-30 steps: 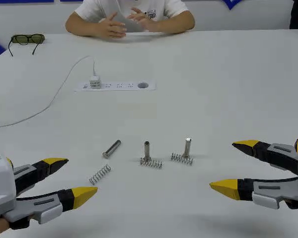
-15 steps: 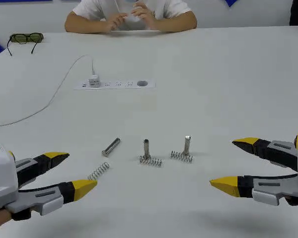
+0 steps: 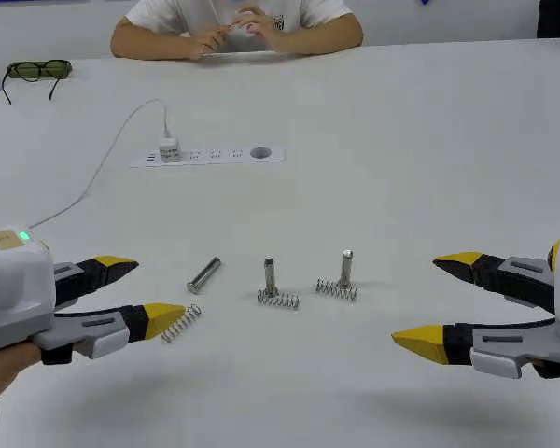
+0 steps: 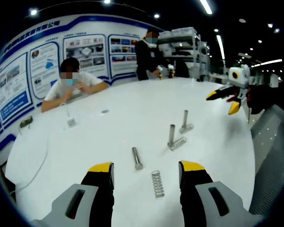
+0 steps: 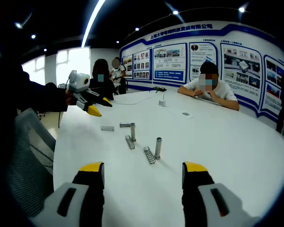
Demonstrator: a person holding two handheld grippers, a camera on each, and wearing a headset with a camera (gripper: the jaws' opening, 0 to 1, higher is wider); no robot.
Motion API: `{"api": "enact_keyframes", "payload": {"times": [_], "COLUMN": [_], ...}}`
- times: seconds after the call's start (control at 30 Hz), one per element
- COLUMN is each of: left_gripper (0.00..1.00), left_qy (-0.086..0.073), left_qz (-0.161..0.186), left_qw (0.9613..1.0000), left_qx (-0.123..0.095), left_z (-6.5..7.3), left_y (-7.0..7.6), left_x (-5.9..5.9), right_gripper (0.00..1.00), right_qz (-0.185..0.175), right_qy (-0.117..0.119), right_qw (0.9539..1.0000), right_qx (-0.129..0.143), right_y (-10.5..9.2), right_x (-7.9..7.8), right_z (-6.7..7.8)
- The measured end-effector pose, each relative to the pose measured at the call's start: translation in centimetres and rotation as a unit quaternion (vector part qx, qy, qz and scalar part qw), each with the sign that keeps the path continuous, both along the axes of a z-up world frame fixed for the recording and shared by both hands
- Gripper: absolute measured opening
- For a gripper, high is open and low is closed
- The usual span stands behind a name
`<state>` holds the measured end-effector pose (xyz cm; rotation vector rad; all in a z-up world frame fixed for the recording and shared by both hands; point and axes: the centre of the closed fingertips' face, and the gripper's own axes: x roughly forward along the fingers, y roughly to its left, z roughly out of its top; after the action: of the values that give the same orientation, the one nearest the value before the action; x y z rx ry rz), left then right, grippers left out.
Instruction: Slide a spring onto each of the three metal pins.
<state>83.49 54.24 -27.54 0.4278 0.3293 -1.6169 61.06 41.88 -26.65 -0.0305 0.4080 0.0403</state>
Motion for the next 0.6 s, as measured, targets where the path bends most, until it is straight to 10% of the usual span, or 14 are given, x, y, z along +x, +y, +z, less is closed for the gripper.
{"api": "enact_keyframes", "payload": {"times": [0.6], "left_gripper": [0.43], "left_qy": [-0.018], "left_qz": [-0.016], "left_qw": [0.9982], "left_qx": [0.055], "left_z": [-1.3], "left_y": [-4.6], "left_x": [1.1], "right_gripper": [0.68], "right_qz": [-0.007], "right_qy": [0.008], "right_qw": [0.9999], "right_qx": [0.002], "right_y": [-0.4], "right_x": [-0.3], "right_z": [-0.5]}}
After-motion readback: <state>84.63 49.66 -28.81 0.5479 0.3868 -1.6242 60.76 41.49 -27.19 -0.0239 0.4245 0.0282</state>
